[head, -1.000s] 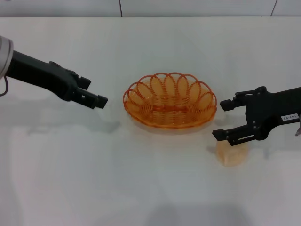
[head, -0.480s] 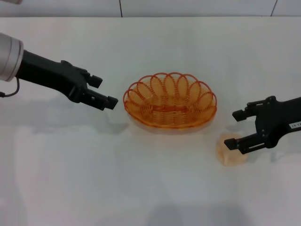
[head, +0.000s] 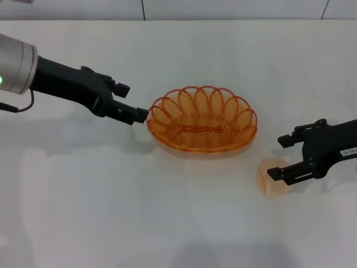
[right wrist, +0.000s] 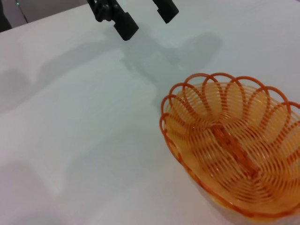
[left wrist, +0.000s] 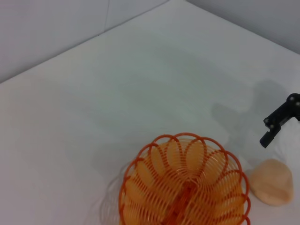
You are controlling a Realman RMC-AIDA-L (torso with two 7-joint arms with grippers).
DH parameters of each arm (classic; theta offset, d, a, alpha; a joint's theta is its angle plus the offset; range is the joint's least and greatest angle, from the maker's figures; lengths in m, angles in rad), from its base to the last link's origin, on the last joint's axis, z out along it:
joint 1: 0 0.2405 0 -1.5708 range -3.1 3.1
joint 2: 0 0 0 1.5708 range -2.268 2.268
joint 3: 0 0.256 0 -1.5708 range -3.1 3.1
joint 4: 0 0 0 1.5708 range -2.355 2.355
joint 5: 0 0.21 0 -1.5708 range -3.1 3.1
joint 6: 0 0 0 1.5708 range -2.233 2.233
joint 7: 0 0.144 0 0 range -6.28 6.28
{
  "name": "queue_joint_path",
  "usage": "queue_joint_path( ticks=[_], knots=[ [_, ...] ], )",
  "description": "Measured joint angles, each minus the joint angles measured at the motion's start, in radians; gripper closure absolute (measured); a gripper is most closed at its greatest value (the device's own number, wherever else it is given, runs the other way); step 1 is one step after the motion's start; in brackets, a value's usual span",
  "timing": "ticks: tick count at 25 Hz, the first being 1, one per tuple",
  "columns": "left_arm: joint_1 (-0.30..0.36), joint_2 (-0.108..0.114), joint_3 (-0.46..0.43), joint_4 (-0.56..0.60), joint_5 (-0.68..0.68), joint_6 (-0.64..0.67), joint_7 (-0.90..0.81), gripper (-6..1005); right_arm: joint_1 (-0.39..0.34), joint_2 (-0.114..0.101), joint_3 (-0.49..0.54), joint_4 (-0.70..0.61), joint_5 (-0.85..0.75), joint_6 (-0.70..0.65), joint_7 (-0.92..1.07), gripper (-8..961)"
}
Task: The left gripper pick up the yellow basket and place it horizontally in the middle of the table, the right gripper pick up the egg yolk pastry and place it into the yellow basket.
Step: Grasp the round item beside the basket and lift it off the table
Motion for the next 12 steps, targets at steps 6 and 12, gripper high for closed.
queue_joint_path(
  ticks=[6,12],
  knots=[
    [0.0,-0.002,0.0,-0.008,0.0,-0.004,0.002,129,0.003,0.001,-0.031,0.015,-0.015,0.032,-0.002,145],
    [0.0,-0.003,0.002,-0.009,0.0,-0.004,0.003,128,0.003,0.001,-0.074,0.022,-0.032,0.067,-0.001,146]
  ],
)
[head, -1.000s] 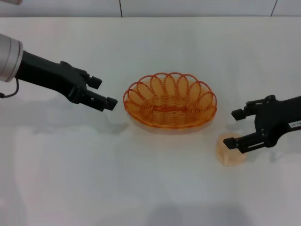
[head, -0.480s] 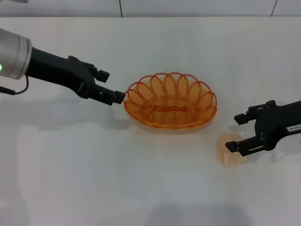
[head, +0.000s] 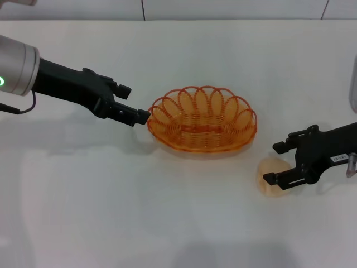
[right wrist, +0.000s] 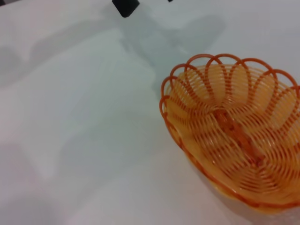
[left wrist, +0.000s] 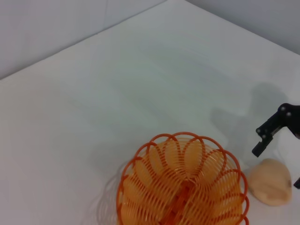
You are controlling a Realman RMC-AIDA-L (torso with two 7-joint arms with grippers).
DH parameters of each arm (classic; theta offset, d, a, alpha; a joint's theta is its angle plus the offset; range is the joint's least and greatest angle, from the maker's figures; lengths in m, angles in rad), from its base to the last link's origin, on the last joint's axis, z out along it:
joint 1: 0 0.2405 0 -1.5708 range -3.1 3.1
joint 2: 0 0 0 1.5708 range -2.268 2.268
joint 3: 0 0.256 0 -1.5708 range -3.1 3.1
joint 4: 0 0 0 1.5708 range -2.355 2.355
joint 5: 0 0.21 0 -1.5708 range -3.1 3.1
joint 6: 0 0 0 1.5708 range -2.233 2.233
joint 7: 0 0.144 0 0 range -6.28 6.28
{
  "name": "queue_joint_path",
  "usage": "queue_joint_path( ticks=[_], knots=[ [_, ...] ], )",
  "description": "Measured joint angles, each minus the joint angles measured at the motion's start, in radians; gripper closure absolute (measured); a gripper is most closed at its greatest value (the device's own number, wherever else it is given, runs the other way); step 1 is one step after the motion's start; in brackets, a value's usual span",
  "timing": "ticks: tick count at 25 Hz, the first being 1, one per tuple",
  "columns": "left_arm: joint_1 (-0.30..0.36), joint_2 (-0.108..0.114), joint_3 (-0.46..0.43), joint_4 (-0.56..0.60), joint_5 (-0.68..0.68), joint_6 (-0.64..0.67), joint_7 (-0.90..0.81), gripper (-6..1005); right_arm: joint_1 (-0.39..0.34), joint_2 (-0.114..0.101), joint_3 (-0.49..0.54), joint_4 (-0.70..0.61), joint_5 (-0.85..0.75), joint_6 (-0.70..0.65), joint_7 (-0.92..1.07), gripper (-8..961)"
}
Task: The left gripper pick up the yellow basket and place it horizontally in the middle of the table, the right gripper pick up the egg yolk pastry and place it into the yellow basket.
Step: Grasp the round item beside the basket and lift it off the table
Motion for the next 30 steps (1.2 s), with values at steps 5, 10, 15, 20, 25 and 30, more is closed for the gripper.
queue_joint_path(
  ticks=[5,10,15,20,25,30],
  knots=[
    [0.0,-0.003,0.001,-0.001,0.0,0.0,0.001,128,0.0,0.0,-0.006,0.002,-0.027,0.005,0.006,260],
    [0.0,-0.006,0.001,-0.001,0.001,0.0,0.001,129,-0.001,0.0,-0.012,-0.001,-0.031,0.006,0.007,356],
    [0.0,-0.008,0.0,-0.001,0.003,0.0,0.002,129,-0.001,0.0,-0.014,-0.007,-0.031,0.005,0.009,405],
    [0.001,-0.008,-0.003,-0.002,0.004,0.0,0.002,128,0.0,0.0,-0.014,-0.009,-0.031,0.0,0.009,542],
    [0.008,-0.008,-0.004,-0.003,0.002,0.0,0.007,128,-0.003,0.0,-0.013,-0.034,-0.021,-0.006,0.011,640],
    [0.014,-0.007,-0.005,-0.003,0.002,0.0,0.014,129,-0.01,0.0,-0.014,-0.11,-0.019,-0.03,0.039,691]
  ],
)
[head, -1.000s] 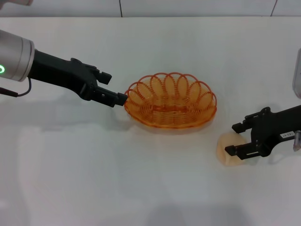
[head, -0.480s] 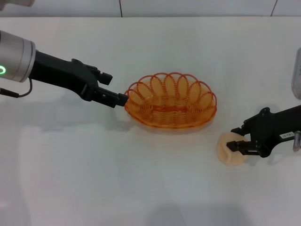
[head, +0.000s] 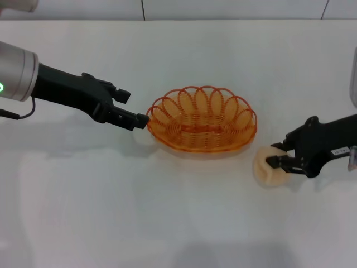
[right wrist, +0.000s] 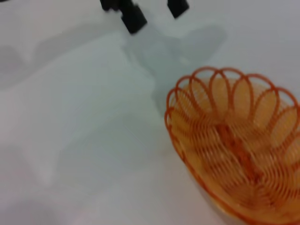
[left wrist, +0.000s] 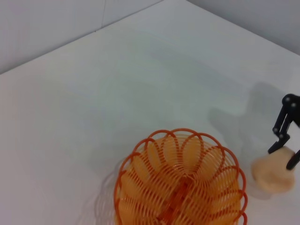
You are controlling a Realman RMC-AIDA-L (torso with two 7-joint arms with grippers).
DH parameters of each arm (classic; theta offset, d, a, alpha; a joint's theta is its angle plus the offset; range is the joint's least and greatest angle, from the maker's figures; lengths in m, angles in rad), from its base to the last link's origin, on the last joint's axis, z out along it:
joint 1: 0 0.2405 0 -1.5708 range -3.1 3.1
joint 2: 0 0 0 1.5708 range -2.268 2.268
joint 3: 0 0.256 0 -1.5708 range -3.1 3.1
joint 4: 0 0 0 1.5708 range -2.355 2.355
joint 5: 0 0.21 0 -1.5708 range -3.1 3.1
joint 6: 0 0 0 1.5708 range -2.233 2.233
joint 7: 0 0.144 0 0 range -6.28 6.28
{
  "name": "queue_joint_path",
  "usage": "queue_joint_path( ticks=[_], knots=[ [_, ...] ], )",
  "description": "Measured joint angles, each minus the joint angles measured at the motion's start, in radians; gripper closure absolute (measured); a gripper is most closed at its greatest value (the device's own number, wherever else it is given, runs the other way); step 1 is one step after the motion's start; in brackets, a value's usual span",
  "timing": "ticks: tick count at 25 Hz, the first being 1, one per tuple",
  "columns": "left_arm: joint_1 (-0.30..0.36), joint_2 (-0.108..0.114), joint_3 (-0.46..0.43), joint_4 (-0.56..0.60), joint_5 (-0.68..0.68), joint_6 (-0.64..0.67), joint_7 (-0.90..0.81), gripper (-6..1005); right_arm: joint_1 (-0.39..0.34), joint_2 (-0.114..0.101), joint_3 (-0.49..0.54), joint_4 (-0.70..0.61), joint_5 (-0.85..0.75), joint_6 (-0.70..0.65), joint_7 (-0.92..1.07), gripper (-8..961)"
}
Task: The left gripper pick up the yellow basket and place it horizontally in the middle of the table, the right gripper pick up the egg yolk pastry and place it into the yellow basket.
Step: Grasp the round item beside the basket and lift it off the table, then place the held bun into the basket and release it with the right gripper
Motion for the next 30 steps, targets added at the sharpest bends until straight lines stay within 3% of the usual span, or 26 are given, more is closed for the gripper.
queue_joint_path(
  ticks=[8,13,19,30],
  knots=[
    [0.018,0.001,-0.001,0.0,-0.001,-0.012,0.015,128,-0.003,0.0,0.004,-0.123,0.001,-0.02,0.057,755],
    [0.031,-0.002,0.0,0.0,-0.007,-0.012,0.031,129,0.033,0.001,0.006,-0.159,0.024,-0.002,0.078,782],
    [0.035,-0.003,0.0,0.0,-0.013,-0.012,0.043,129,0.11,0.008,-0.06,-0.099,0.059,0.146,0.078,818],
    [0.037,-0.015,0.0,0.0,-0.013,-0.009,0.059,128,0.186,0.009,-0.205,0.05,0.082,0.368,0.07,892]
  ],
)
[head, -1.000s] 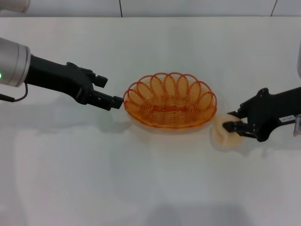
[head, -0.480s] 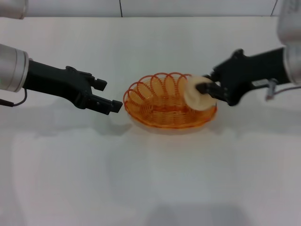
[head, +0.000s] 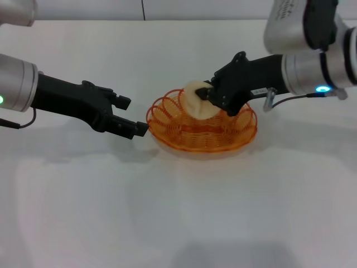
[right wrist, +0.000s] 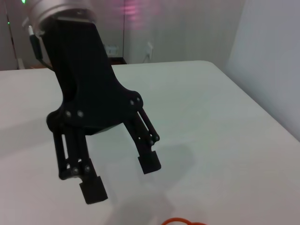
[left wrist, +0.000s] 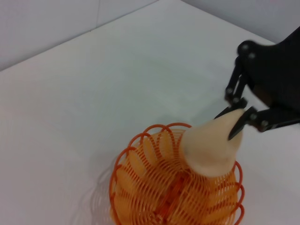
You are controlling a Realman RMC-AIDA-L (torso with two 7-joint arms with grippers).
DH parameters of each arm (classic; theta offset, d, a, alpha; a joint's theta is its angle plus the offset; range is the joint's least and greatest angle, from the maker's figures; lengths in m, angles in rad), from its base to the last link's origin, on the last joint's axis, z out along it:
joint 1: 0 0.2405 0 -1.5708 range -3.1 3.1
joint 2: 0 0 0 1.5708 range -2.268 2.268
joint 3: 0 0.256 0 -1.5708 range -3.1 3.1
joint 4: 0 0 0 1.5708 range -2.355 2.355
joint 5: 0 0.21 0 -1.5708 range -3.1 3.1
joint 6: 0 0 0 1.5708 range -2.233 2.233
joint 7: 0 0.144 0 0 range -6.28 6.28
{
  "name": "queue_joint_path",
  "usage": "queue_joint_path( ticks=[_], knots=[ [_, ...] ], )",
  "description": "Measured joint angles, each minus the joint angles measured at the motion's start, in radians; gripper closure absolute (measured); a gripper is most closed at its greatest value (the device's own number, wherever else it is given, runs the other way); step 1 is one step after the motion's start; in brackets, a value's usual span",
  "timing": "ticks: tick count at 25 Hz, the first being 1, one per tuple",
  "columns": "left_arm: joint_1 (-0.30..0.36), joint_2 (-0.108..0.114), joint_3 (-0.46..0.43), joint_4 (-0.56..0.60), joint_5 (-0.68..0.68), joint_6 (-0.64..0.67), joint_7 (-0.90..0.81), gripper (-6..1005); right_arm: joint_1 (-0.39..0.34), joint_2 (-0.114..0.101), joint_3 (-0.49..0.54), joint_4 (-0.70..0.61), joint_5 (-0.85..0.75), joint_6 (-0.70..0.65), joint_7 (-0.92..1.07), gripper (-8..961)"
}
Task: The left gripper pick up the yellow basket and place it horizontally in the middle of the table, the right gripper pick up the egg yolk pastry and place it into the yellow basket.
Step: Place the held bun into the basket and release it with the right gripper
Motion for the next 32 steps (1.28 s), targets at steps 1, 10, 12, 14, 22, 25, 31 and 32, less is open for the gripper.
queue_joint_path(
  ticks=[1,10,12,14,22,25,31,32],
  knots=[
    [0.0,0.0,0.0,0.0,0.0,0.0,0.0,128,0.002,0.0,-0.005,0.005,0.0,0.007,0.0,895],
    [0.0,0.0,0.0,0.0,0.0,-0.002,0.001,129,0.016,0.002,-0.071,0.059,0.007,0.095,-0.001,889],
    [0.0,0.0,0.0,0.0,0.0,-0.003,0.001,129,0.018,0.002,-0.073,0.064,0.012,0.097,-0.001,867],
    [0.0,0.0,0.0,0.0,0.0,-0.003,0.001,128,0.018,0.002,-0.073,0.065,0.013,0.097,-0.001,845],
    [0.0,-0.001,0.0,0.0,0.0,-0.004,0.001,129,0.015,0.001,-0.069,0.072,0.036,0.099,-0.004,732],
    [0.002,-0.001,0.0,0.0,-0.002,-0.004,0.001,129,0.004,-0.001,-0.067,0.056,0.039,0.1,-0.005,623],
    [0.021,0.005,0.0,0.0,-0.039,-0.004,0.02,131,-0.067,-0.006,-0.034,-0.009,0.039,0.097,-0.006,411],
    [0.024,0.005,-0.001,0.0,-0.044,-0.005,0.024,131,-0.076,-0.006,-0.03,-0.017,0.039,0.096,-0.006,376]
  ],
)
